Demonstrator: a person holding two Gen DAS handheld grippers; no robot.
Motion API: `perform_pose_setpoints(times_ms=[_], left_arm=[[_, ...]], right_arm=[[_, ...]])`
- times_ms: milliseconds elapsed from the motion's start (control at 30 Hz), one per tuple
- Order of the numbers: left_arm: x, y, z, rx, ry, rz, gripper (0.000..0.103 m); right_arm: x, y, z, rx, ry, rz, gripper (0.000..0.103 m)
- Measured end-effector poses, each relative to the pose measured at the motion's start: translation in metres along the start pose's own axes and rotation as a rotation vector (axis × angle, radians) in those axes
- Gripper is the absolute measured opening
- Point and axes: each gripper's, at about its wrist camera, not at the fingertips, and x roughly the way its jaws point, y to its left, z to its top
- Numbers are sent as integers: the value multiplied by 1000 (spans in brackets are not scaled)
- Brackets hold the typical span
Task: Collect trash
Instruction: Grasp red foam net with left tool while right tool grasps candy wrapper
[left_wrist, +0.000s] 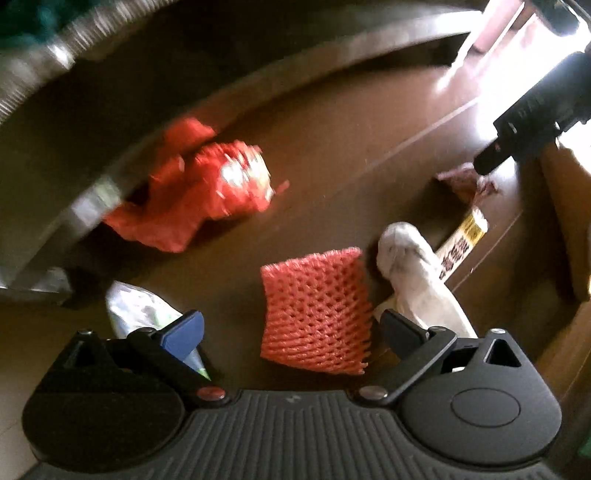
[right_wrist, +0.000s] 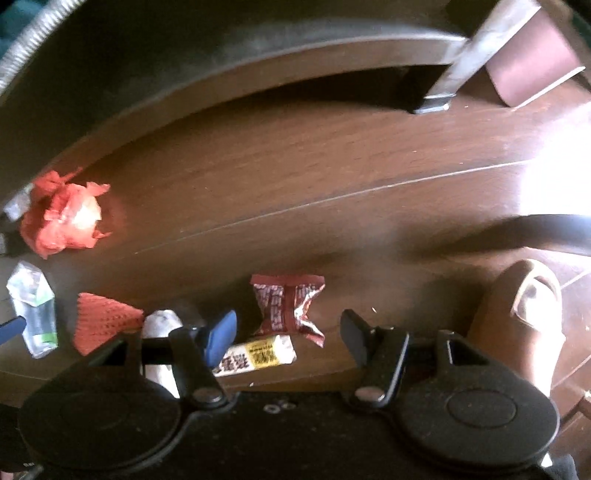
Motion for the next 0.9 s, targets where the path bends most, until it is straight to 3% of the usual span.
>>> perform_pose_setpoints(times_ms=[233,400,567,633,800,900], left_arm=[[35,2,2,-61,44,-76,101],[50,1,5,-59,58,-75,99],[61,3,4,-83,87,-78,77],[62,3,3,-90,83,-83,74],[59,2,2,-110,71,-84,62],[55,2,3,-105,68,-101,45]], right_arm=[[28,6,10,-25,27,-27,59],[39,8,14,-41,44,-46,59],[42,8,17,-60,37,-51,58],[43,10,18,-62,37,-61,47],[42,13,13,-79,23,-69,42],[41,18,12,-97,17,-83,36]])
